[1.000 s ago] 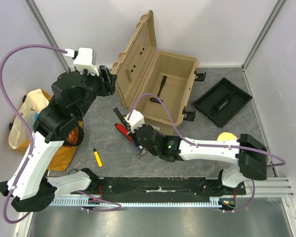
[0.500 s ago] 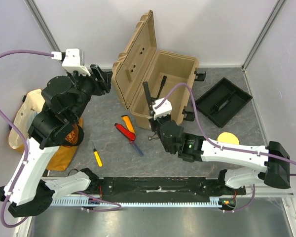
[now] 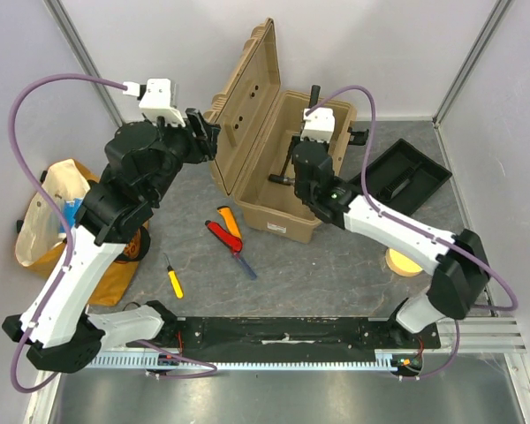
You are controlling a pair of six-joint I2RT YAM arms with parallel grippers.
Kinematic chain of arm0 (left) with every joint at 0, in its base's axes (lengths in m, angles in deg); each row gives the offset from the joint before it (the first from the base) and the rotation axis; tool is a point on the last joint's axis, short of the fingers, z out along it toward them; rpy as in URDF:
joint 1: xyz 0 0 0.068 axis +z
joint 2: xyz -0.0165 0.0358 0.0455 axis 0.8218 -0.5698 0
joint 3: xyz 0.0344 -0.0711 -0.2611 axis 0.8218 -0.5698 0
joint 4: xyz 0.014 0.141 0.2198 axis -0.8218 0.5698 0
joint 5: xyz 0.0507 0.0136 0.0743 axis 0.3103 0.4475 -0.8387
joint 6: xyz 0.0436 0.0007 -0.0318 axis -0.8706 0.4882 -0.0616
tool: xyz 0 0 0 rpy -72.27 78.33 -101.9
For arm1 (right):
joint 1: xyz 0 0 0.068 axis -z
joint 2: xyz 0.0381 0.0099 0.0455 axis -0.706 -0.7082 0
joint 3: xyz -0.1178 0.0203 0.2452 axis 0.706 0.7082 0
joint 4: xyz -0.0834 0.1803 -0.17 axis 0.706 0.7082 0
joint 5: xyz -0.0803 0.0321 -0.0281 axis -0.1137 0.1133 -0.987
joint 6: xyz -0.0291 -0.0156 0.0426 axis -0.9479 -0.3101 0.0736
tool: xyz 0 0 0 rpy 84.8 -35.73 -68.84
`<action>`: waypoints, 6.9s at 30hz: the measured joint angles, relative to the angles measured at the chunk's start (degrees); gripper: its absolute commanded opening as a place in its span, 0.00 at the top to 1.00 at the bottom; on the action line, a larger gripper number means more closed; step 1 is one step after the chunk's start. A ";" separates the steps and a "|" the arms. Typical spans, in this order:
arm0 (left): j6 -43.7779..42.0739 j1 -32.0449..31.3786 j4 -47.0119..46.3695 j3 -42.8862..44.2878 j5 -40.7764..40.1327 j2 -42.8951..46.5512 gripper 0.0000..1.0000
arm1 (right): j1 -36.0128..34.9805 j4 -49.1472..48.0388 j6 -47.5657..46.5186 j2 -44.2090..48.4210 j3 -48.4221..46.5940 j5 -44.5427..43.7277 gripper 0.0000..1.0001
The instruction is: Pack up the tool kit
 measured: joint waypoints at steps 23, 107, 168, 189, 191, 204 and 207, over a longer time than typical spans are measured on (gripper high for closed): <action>0.37 1.42 -0.72 0.11 2.86 -5.42 0.36 | 10.38 12.98 18.73 -29.00 -7.39 11.91 0.83; 0.33 4.63 1.95 0.09 8.61 -5.29 0.29 | 52.39 33.27 31.87 -22.88 -1.88 29.07 1.00; 0.33 4.68 1.81 -2.14 9.51 -1.92 0.29 | 6.23 53.29 47.87 -22.29 -32.92 15.65 1.00; 0.33 4.68 1.46 -4.39 9.20 -1.11 0.29 | 6.27 62.53 50.75 -28.79 -37.05 18.18 1.00; 0.33 4.68 1.33 -4.48 9.14 -1.09 0.29 | 6.27 63.28 50.73 -29.18 -37.73 18.18 1.00; 0.31 4.68 -0.20 -6.51 8.96 0.09 0.29 | 6.34 69.40 48.65 -32.79 -44.33 18.34 1.00; 0.31 4.68 -0.70 -6.97 8.94 0.42 0.29 | 6.38 69.79 47.60 -33.03 -44.83 18.36 1.00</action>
